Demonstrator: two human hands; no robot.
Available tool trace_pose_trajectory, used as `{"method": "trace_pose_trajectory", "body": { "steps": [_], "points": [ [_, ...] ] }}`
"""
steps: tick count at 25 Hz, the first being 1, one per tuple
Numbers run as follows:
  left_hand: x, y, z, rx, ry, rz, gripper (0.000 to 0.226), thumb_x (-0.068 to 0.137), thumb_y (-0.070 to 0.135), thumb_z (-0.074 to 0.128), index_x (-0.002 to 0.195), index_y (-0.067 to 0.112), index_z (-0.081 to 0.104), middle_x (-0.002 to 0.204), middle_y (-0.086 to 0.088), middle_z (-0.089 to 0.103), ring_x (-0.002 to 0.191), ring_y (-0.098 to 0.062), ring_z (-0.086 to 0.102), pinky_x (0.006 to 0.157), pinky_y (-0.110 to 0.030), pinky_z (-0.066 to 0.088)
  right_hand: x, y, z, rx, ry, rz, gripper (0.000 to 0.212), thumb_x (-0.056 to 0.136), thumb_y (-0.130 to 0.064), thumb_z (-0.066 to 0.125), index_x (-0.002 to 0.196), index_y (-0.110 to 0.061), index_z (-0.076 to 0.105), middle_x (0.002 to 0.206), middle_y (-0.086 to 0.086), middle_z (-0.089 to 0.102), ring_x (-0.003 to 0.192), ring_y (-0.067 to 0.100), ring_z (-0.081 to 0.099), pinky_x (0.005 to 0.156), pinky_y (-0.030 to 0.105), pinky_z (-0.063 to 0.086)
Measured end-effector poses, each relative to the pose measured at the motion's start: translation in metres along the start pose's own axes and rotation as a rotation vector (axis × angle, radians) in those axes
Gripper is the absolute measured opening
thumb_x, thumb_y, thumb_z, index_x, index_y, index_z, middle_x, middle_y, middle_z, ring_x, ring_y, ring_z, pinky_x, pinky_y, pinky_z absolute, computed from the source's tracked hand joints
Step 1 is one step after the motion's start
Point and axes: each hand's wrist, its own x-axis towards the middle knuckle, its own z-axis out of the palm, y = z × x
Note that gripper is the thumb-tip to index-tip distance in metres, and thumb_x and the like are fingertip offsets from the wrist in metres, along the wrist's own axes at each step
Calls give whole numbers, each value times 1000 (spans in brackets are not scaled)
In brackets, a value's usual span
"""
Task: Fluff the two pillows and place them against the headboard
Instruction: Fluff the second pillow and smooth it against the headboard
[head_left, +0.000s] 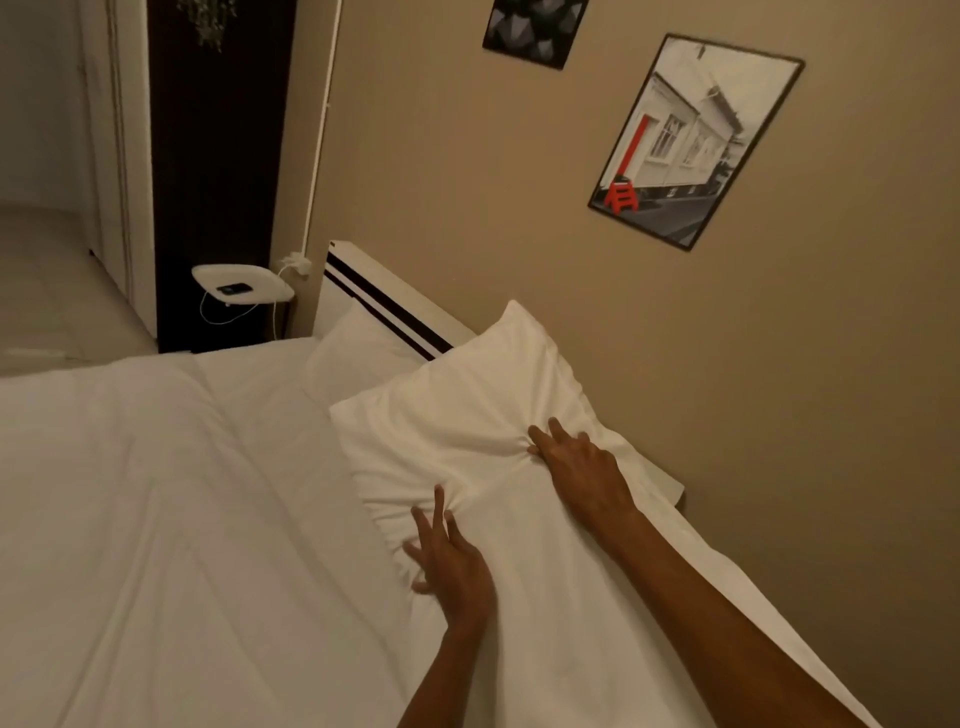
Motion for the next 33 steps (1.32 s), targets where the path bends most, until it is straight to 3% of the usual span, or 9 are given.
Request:
{"method": "trace_pose_trajectory", "body": {
  "steps": [6,9,11,15,18,25,28,30,33],
  "points": [
    [38,-27,97,1,60,-68,45,106,29,26,148,39,38,165,2,20,152,-33,0,112,-69,5,73,60,70,-12,-9,-88,41,107,-33,27,143,-25,43,155,13,34,123,41,48,92,48,47],
    [57,-55,149,-38,140,-63,42,106,29,26,141,38,47,162,-4,27,152,-30,9,117,-65,6,107,88,114,-121,8,-216,43,98,-27,31,121,-17,67,136,27,56,116,59,54,102,68,37],
    [68,-69,180,-44,190,-34,41,106,28,25,138,37,50,159,-10,33,151,-29,18,120,-60,8,129,108,144,-146,-23,-231,43,96,-26,33,114,-16,70,130,29,60,115,59,55,105,72,29],
    [81,-101,233,-45,260,-106,44,106,24,28,142,32,50,161,-7,29,151,-31,14,118,-58,4,158,138,205,-46,-72,-291,28,98,-19,55,124,-16,66,129,29,60,115,56,56,103,67,39],
    [103,-122,265,-38,288,-128,43,105,22,31,142,36,49,160,-8,32,149,-33,23,118,-53,6,186,150,242,98,-92,-320,38,104,-24,46,140,-18,53,146,25,47,132,50,44,110,56,37],
    [164,-173,340,-60,389,-212,43,104,31,26,139,43,47,159,-3,34,151,-31,19,119,-58,10,260,164,318,186,-137,-413,44,107,-29,31,151,-28,35,159,9,31,145,34,31,100,42,47],
    [183,-193,374,-40,449,-167,38,100,45,22,130,60,42,152,-10,45,138,-34,44,116,-60,28,287,179,356,191,-145,-417,44,105,-25,38,149,-26,40,154,12,40,140,36,39,91,44,53],
    [201,-207,393,-14,472,-149,38,98,49,21,128,58,42,140,-18,56,123,-35,59,110,-58,37,303,185,380,186,-139,-457,43,101,-22,50,144,-22,49,145,17,51,128,40,53,76,46,58],
    [226,-229,410,2,430,-178,39,97,62,17,128,64,41,128,-21,64,118,-44,59,105,-59,42,320,187,412,149,-122,-457,41,99,-23,55,140,-22,53,139,16,56,120,41,58,70,46,59]
  ]
}}
